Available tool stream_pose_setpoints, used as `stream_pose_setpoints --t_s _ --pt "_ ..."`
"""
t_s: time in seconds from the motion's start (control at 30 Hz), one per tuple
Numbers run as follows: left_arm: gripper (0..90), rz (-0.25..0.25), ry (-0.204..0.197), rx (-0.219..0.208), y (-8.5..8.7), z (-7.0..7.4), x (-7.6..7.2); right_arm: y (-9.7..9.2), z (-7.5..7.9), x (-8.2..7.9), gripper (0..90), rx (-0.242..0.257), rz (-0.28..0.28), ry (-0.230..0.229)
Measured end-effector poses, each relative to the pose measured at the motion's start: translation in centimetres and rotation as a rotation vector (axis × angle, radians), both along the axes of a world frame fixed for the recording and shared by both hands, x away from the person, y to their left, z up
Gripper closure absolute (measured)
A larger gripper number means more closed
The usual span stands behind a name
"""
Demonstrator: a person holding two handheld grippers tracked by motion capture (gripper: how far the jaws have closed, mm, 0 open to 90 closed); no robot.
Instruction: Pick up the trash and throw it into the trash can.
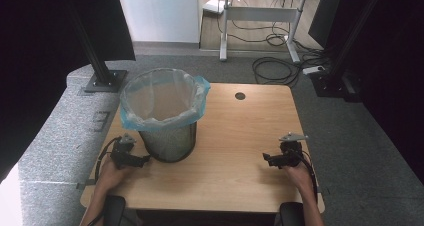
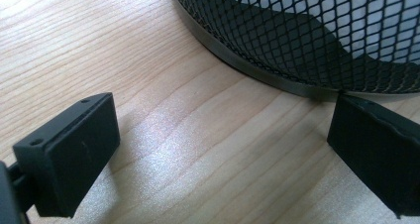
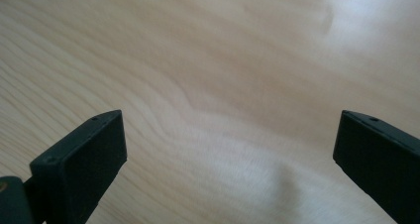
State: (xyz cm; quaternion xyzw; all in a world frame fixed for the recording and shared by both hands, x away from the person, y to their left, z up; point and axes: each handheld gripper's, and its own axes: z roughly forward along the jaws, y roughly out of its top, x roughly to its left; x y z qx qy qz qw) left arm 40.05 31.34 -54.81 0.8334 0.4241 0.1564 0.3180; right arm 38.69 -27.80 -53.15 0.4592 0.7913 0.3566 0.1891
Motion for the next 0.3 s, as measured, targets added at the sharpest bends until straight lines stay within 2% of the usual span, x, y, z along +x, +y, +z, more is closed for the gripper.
stream_pose_setpoints --t_s 0.1,0.2,0.3 --pt "0.0 0.0 0.0 0.0 0.0 0.0 0.0 0.0 -2.2 -0.3 0.0 -0.022 -0.012 0.039" --pt "0.0 0.0 0.0 0.0 0.0 0.0 0.0 0.0 -2.6 -0.4 0.0 -0.033 -0.012 0.013" --pt "0.0 0.0 0.0 0.0 0.0 0.0 0.0 -0.1 -2.7 -0.4 0.0 -0.035 -0.023 0.012"
